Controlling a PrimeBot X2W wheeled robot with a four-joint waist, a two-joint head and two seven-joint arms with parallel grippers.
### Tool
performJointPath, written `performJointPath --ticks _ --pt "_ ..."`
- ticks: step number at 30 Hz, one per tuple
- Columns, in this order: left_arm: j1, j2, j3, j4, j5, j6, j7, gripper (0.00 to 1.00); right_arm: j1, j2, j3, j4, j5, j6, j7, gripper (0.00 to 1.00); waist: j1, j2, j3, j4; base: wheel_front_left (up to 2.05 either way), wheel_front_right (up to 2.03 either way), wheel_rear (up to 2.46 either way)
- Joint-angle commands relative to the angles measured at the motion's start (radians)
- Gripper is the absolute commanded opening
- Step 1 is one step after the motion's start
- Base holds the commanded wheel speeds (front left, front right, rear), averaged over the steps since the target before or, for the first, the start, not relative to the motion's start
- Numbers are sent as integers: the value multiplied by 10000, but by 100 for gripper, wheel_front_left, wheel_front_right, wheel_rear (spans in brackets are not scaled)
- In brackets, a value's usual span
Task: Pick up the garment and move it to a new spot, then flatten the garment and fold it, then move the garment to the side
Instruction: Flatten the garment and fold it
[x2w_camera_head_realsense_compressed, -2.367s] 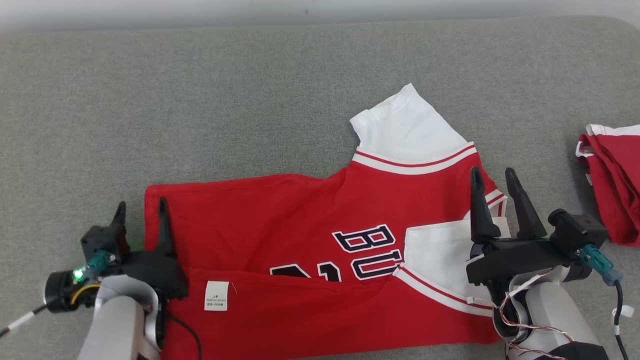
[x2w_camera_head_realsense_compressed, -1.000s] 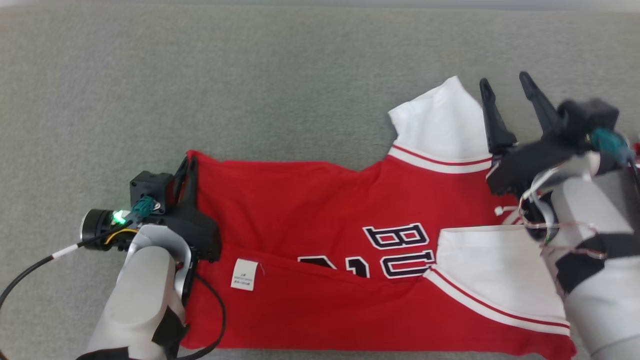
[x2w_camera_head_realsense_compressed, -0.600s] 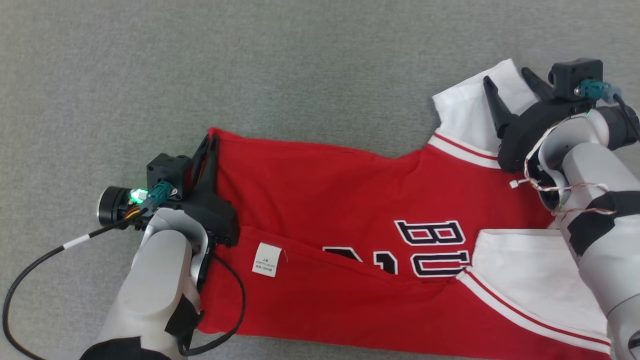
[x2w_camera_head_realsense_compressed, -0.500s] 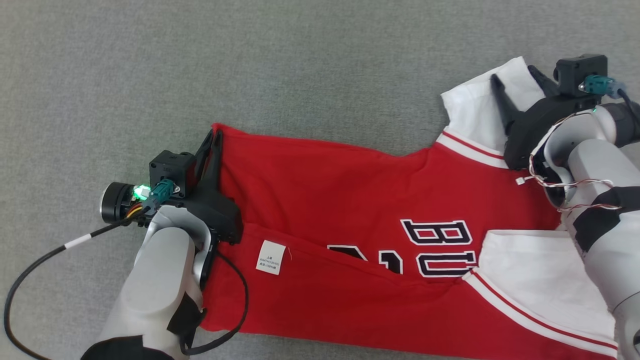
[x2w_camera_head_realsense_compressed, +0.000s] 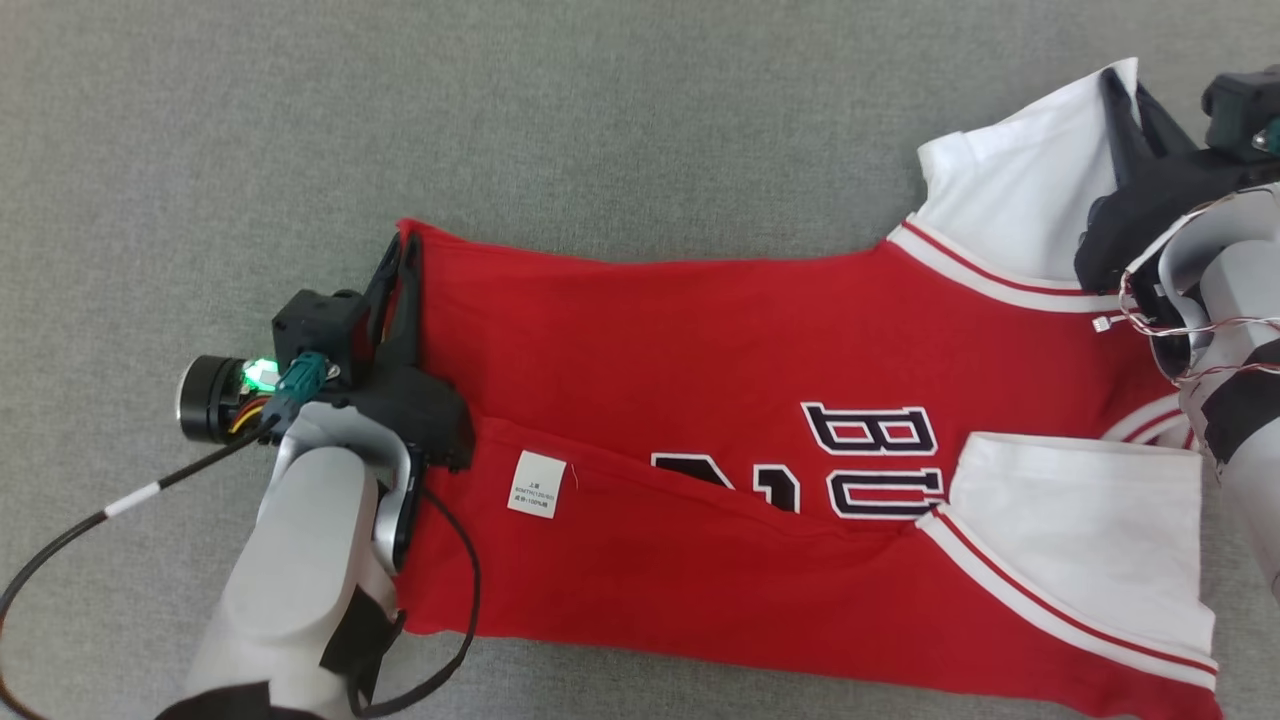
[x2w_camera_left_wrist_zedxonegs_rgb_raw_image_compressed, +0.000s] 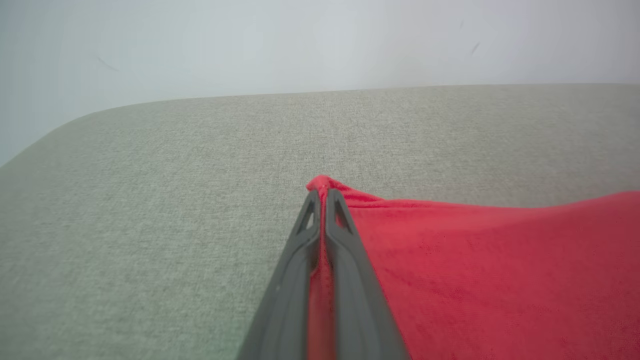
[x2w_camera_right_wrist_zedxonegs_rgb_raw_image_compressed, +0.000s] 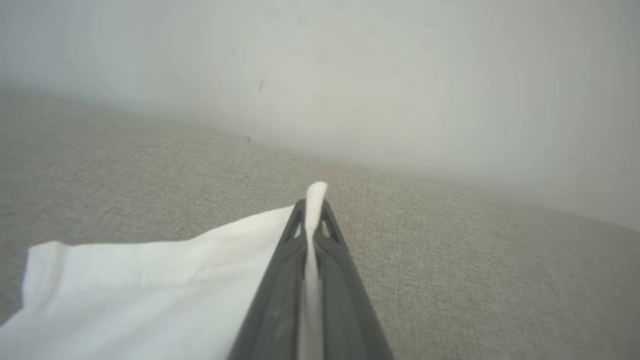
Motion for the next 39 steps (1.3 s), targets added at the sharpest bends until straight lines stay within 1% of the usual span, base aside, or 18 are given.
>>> performJointPath --ticks 1,4,7,9,15,20,25,27,28,33,39 --pt "297 106 83 -157 92 46 -23 0 -45 44 -134 173 -35 -31 -204 0 -1 0 -236 -101 0 0 0" --pt "576 206 195 -473 139 41 -24 0 216 169 -314 298 -8 -31 -428 0 -1 0 -589 -207 0 0 0" --pt "988 274 307 -779 184 11 -23 0 643 245 -588 131 121 -31 -529 0 -1 0 -1032 -337 0 0 0" --pt "1256 342 393 -997 217 -2 -23 0 969 228 -793 -387 181 -31 -525 0 -1 0 -1315 -435 0 0 0" --pt "2264 462 714 -1281 150 -18 -23 0 2621 99 -1377 -2165 310 -31 -528 0 -1 0 -2165 -872 0 0 0" --pt "3231 456 964 -1453 98 -63 -23 0 4281 222 -1703 -3369 389 -31 -528 0 -1 0 -2765 -1232 0 0 0" --pt "4263 351 1178 -1540 45 -87 -23 0 5891 514 -2099 -4137 532 -31 -529 0 -1 0 -3262 -1493 0 0 0" --pt "4620 305 1256 -1614 41 -77 -23 0 6459 667 -2252 -4334 537 -31 -529 0 -1 0 -3397 -1558 0 0 0" --pt "4620 305 1256 -1614 41 -77 -23 0 6459 667 -2252 -4334 537 -31 -529 0 -1 0 -3397 -1558 0 0 0" --pt "5351 168 1345 -1770 64 -115 -23 0 7630 1126 -2484 -4595 500 -31 -530 0 -1 0 -3653 -1655 0 0 0" --pt "5904 65 1470 -1811 110 -178 -23 0 8459 1628 -2738 -4458 265 -31 -530 0 -1 0 -3786 -1743 0 0 0"
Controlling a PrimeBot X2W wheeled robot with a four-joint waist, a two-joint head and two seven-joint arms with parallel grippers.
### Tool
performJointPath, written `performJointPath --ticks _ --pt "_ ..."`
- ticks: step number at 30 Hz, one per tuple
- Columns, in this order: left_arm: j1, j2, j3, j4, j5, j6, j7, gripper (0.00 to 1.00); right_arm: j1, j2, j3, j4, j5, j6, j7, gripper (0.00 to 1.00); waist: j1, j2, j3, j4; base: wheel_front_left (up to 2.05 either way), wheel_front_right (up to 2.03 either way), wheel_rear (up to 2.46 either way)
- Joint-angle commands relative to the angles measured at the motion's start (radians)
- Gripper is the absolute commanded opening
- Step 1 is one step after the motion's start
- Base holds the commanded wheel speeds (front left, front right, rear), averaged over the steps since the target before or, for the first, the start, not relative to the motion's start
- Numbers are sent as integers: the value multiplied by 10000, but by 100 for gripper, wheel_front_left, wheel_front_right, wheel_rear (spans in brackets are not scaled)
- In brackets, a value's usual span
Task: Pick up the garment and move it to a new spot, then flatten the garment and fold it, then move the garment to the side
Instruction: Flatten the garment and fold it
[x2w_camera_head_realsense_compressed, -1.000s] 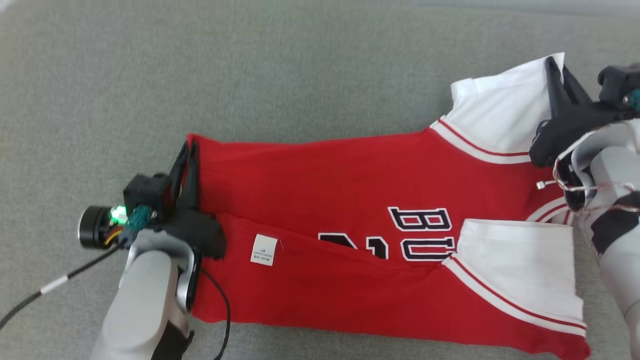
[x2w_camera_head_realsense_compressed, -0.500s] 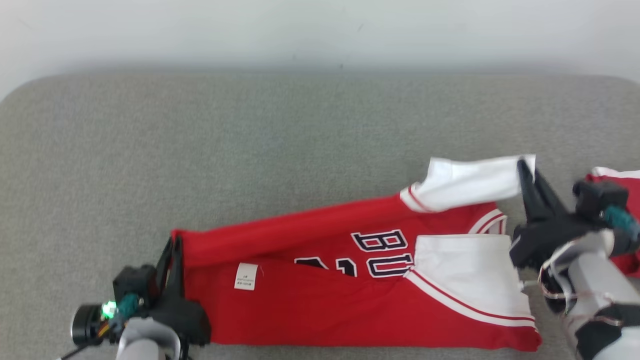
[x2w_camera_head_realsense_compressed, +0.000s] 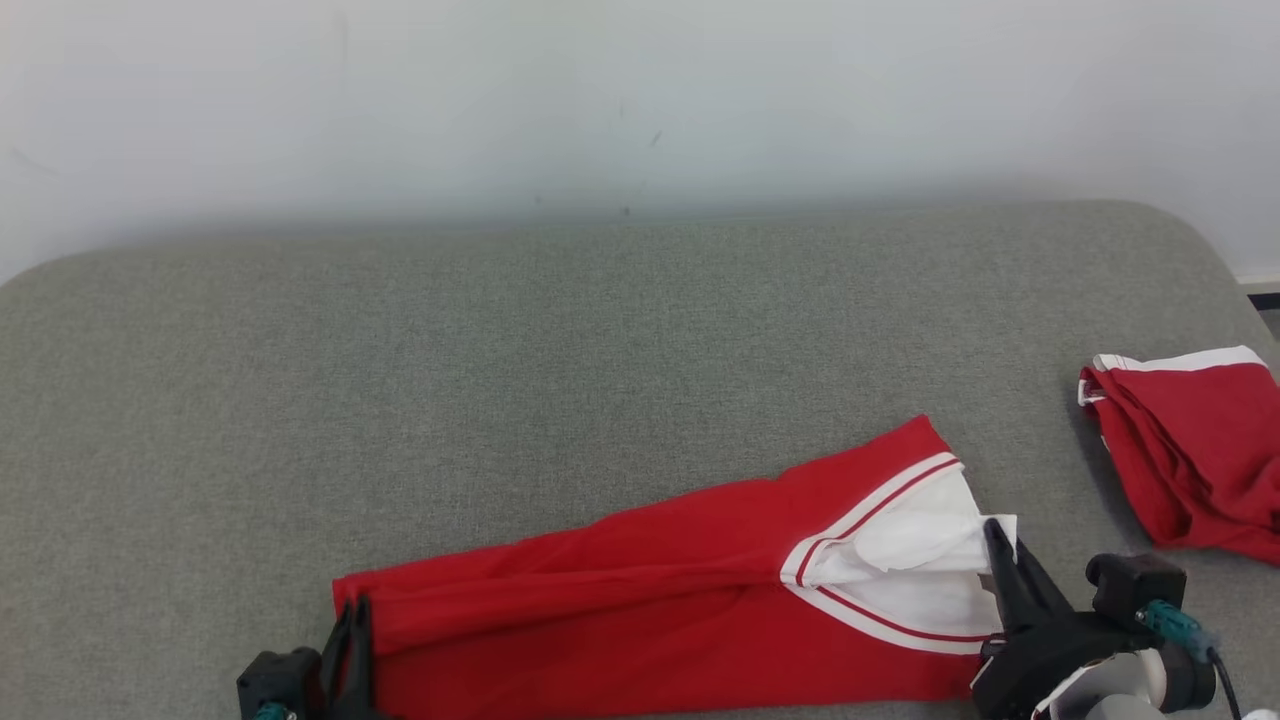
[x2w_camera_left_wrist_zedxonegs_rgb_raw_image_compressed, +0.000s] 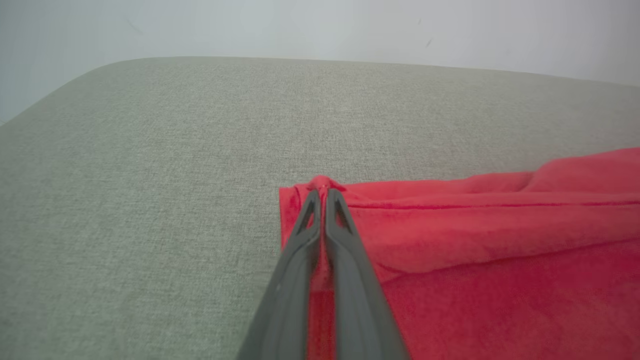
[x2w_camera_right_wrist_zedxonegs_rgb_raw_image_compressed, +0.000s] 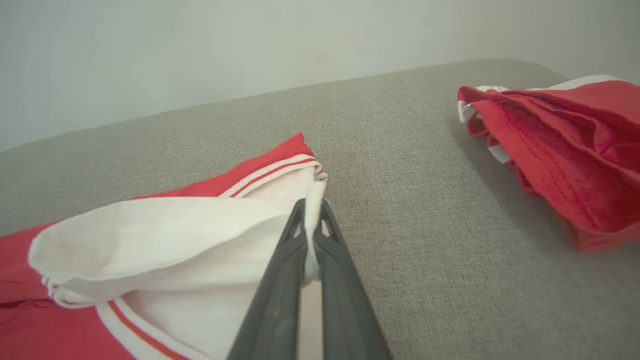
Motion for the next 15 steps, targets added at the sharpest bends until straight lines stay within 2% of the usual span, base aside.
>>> performJointPath --ticks 1,5,6,7,8,9,15 --pt "203 -17 46 -38 116 -10 -23 0 149 108 -49 68 -53 -31 -36 0 2 1 -45 -48 0 0 0" --pt "247 -54 110 -62 231 47 -23 0 126 223 -128 234 -218 -31 -36 0 2 1 12 -74 0 0 0" --pt "266 -58 144 -86 271 76 -23 3 98 241 -166 290 -257 -31 -36 0 2 1 23 -77 0 0 0" --pt "310 -62 184 -89 267 98 -23 34 69 248 -191 332 -288 -31 -36 44 2 1 28 -82 0 0 0" --pt "386 -74 219 -58 255 124 -23 52 46 252 -245 385 -300 -31 -36 73 2 1 26 -86 0 0 0" --pt "440 -84 260 -91 246 178 -23 100 27 278 -286 419 -315 -31 -36 100 2 1 10 -90 0 0 0" --pt "1023 -114 617 -690 401 474 -23 100 425 411 -1004 182 -405 -31 -35 100 2 1 -254 -59 0 0 0"
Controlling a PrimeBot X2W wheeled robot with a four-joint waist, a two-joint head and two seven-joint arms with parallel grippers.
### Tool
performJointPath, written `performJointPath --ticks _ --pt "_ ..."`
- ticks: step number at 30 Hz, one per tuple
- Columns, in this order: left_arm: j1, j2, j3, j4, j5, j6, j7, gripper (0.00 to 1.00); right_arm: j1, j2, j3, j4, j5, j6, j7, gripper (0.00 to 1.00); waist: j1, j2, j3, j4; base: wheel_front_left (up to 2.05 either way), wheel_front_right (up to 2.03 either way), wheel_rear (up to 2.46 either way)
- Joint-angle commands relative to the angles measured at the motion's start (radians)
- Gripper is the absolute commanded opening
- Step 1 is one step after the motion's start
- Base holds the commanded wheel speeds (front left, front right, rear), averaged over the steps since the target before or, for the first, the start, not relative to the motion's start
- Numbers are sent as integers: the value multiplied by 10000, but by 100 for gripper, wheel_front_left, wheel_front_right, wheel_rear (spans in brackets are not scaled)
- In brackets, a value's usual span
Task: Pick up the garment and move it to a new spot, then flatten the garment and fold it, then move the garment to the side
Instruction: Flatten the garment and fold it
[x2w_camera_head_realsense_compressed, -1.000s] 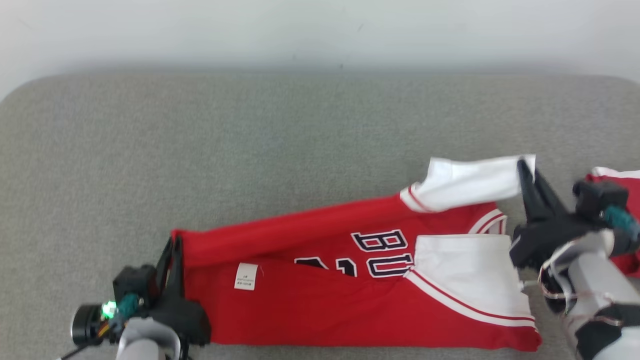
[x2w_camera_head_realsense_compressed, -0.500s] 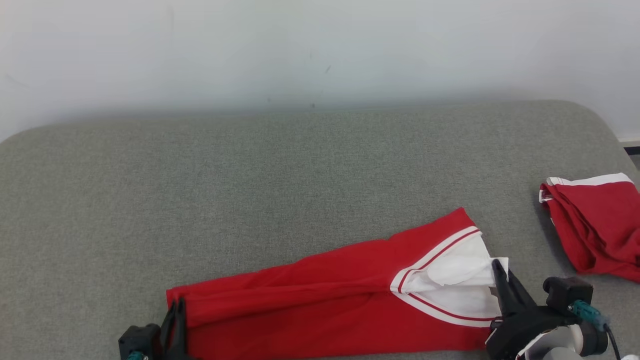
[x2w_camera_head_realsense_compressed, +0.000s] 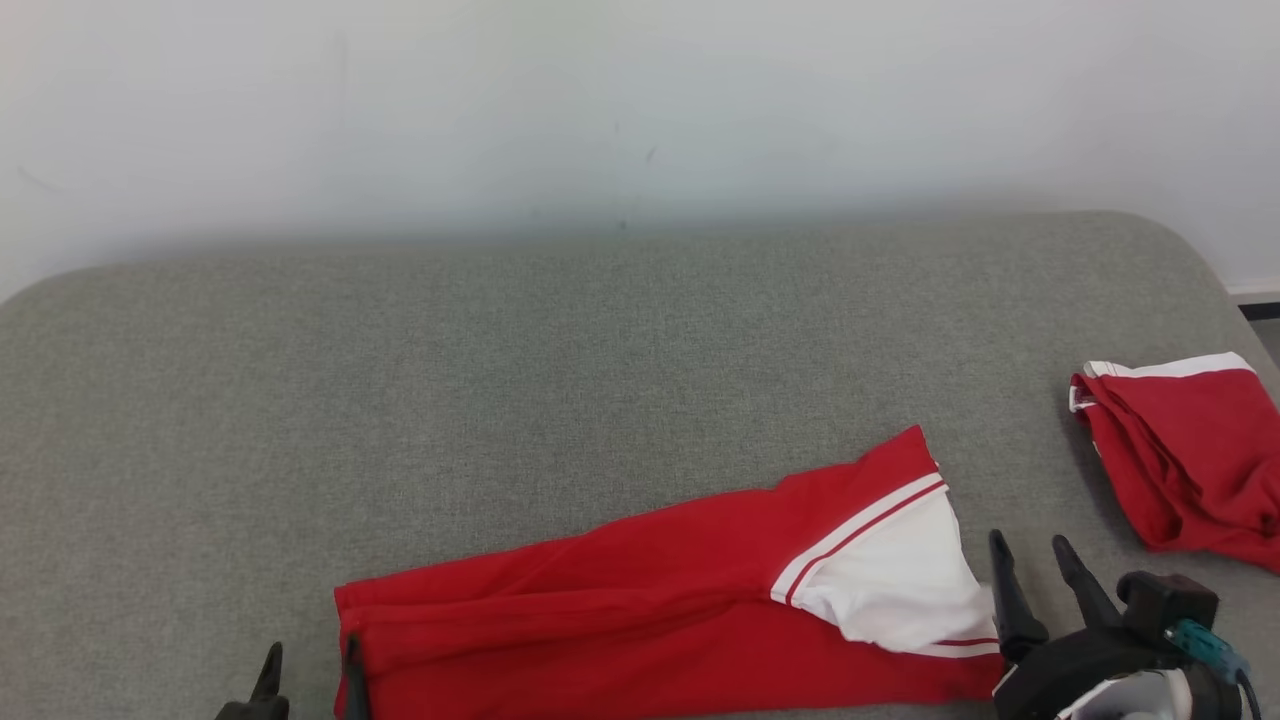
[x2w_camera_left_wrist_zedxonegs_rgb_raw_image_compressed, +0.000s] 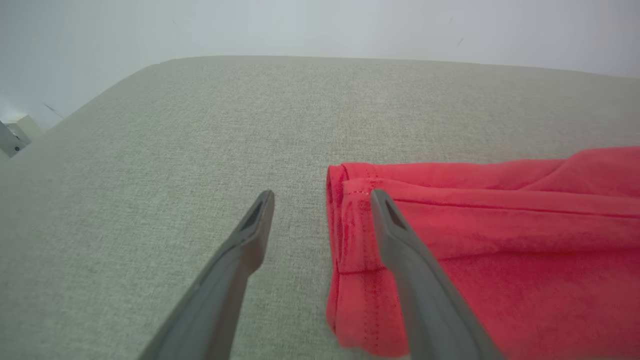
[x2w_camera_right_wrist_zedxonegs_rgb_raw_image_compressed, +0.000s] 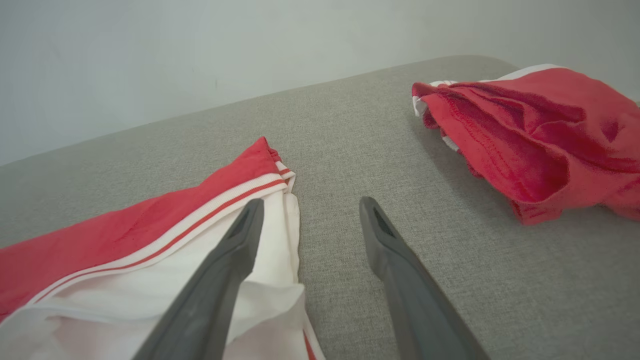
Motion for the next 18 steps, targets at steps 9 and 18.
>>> performJointPath --ticks 9,18 --pt "969 -43 169 -1345 440 351 -25 100 660 406 -685 -483 -382 -27 -33 100 0 0 -180 152 0 0 0" --pt "1013 -45 -318 -1690 293 485 -25 100 358 336 -477 -122 -508 -29 -33 100 0 0 83 587 0 0 0"
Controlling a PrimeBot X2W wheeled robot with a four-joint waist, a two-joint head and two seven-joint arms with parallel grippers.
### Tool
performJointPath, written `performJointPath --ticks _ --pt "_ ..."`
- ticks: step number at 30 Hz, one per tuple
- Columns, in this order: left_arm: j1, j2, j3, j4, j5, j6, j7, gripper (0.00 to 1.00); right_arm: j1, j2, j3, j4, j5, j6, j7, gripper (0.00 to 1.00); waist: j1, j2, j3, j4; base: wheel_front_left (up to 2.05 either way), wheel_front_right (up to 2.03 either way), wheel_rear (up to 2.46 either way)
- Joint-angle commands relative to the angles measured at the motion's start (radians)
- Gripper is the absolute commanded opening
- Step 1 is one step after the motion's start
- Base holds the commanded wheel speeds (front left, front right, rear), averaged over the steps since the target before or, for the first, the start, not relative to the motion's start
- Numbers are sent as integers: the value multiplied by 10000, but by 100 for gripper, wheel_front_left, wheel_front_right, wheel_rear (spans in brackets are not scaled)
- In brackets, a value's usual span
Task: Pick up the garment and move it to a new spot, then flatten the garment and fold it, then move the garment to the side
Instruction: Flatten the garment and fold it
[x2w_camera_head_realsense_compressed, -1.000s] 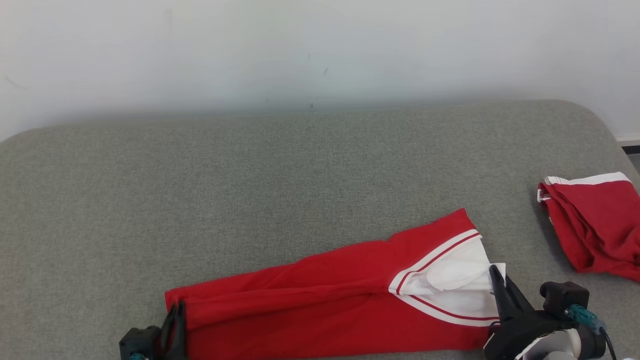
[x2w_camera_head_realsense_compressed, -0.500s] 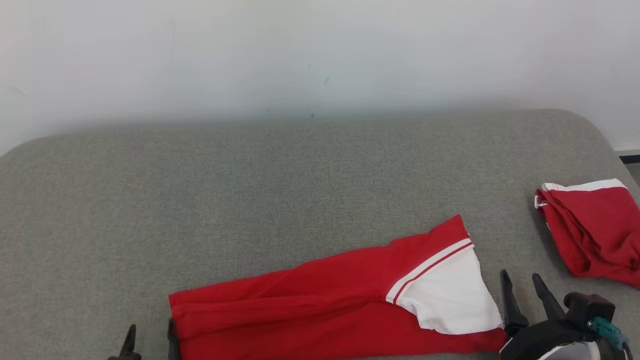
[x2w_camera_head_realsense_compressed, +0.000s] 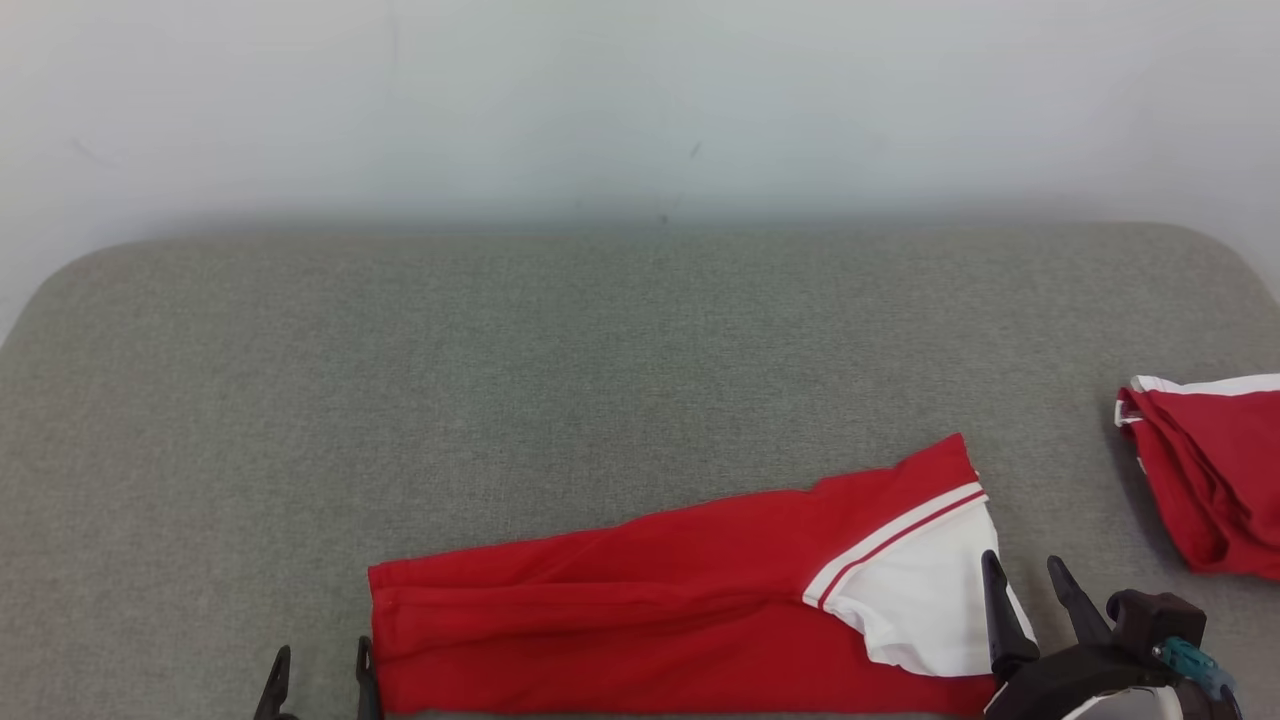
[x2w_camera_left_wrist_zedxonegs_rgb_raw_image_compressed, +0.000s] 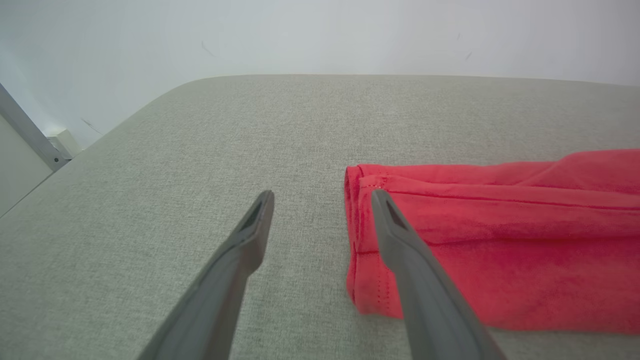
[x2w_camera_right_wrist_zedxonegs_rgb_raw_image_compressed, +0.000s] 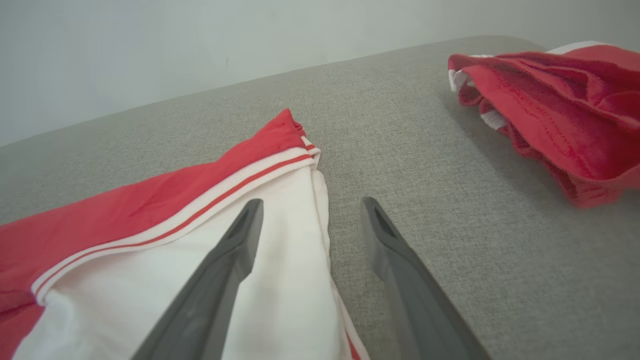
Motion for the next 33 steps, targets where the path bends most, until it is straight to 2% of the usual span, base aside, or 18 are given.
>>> performJointPath --ticks 1,5,12,17,18,19,20,21,27,33 --pt "-50 -8 -6 -38 -6 48 -23 100 -115 -36 24 2 -48 -27 -33 100 0 0 93 111 0 0 0" --pt "-73 -10 -88 -125 -5 70 -23 100 -299 -92 130 374 -67 -29 -33 100 0 0 212 290 0 0 0" --pt "-193 -10 -157 -227 -125 135 -23 100 -962 -236 393 1799 83 -29 -31 100 0 0 469 601 0 0 0" --pt "-202 -12 -62 -234 -71 99 -23 100 -1280 -84 988 2684 489 -28 560 100 0 0 549 656 0 0 0" --pt "-213 -12 -54 -229 -68 99 -23 100 -1333 30 1125 2711 742 -28 663 90 0 0 555 658 0 0 0" --pt "-218 -9 -49 -233 -68 108 -23 100 -1330 46 1240 2762 921 -23 758 50 0 0 556 654 0 0 0" --pt "-214 -11 -47 -244 -96 127 -23 100 -1323 14 1411 2787 1042 -1 809 37 0 0 555 651 0 0 0" --pt "-209 -11 -47 -252 -153 142 -23 100 -1320 -6 1549 2791 1214 -1 804 0 0 0 553 648 0 0 0" --pt "-178 -12 -80 -272 -265 196 -23 100 -1301 -320 1983 2867 1918 -8 534 0 0 0 505 597 0 0 0" --pt "-86 -13 -110 -277 -277 177 -23 100 -1459 -775 1404 3115 2199 -40 61 0 0 0 460 533 0 0 0"
